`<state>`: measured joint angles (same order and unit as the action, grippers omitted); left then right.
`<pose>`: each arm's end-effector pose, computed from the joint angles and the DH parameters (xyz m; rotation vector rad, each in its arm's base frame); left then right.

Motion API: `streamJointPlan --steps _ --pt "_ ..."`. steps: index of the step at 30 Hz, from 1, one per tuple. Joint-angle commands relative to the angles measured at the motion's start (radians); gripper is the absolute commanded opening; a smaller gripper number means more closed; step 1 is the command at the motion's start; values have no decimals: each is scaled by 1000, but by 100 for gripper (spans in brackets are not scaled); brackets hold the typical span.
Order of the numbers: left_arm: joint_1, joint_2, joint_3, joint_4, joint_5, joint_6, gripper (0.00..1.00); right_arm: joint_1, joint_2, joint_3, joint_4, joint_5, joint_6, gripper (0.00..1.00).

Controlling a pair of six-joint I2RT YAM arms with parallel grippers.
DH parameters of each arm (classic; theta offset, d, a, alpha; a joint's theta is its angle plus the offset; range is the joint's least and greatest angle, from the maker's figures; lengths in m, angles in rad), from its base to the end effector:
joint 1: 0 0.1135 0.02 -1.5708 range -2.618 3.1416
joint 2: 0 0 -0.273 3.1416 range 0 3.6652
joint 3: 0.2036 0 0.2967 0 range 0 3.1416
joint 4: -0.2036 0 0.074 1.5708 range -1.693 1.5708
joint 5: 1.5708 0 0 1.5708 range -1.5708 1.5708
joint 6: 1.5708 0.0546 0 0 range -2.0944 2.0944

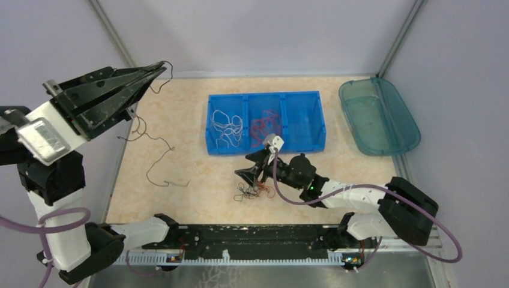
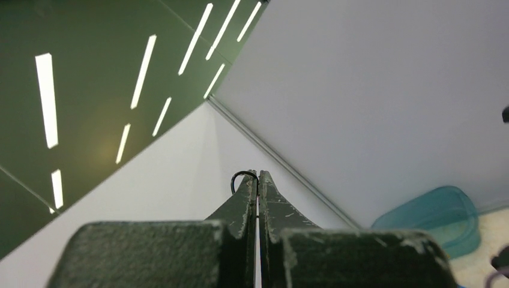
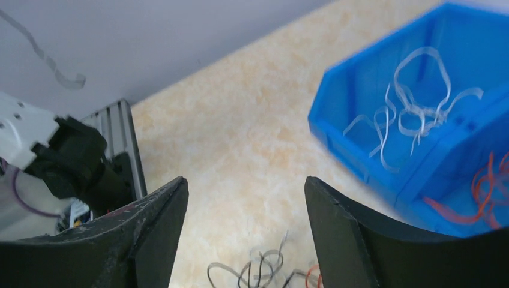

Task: Untangle the cables
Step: Untie the cable, then place the cable in the bin.

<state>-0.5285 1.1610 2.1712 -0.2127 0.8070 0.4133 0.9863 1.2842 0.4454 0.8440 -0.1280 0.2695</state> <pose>0.0604 -0.0809 0.7219 1.0170 0.3044 -0.4159 0.1651 0.2622 0.2000 -0.6860 1.5250 1.0720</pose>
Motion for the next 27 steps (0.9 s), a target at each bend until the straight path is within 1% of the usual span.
streamJointPlan --steps 1,4,7,8,9,14,16,18,21,22,23,24,25,27 --pt "-2 -6 -81 -40 19 -27 0 8 -123 169 -4 -2 -76 76" --pt "-3 -38 -177 -20 40 -65 0 8 -144 307 -62 -86 -123 80" --pt "-4 -65 -259 3 58 -95 0 8 -111 431 -83 -209 -126 81" --pt "-3 -75 -279 20 59 -110 0 9 -90 470 -88 -241 -124 84" --pt "-3 -79 -300 36 61 -120 0 11 -68 502 -92 -265 -124 90" --pt "-3 -80 -327 65 68 -146 0 13 46 616 -118 -341 -139 91" --pt "-2 -77 -329 71 69 -153 0 13 92 647 -132 -376 -131 88" --pt "-3 -76 -333 80 69 -158 0 13 139 677 -166 -398 -118 80" --pt "-3 -79 -345 95 73 -167 0 12 186 710 -231 -347 -140 65" --pt "-4 -80 -348 97 74 -169 0 12 193 712 -234 -324 -149 58" --pt "-2 -83 -350 98 75 -171 0 12 193 709 -230 -293 -155 49" --pt "-3 -85 -354 98 76 -172 0 12 188 701 -220 -264 -161 37" --pt "-2 -89 -361 98 76 -171 0 12 180 691 -199 -243 -169 23" --pt "-2 -98 -376 102 76 -173 0 12 163 670 -182 -212 -181 5"
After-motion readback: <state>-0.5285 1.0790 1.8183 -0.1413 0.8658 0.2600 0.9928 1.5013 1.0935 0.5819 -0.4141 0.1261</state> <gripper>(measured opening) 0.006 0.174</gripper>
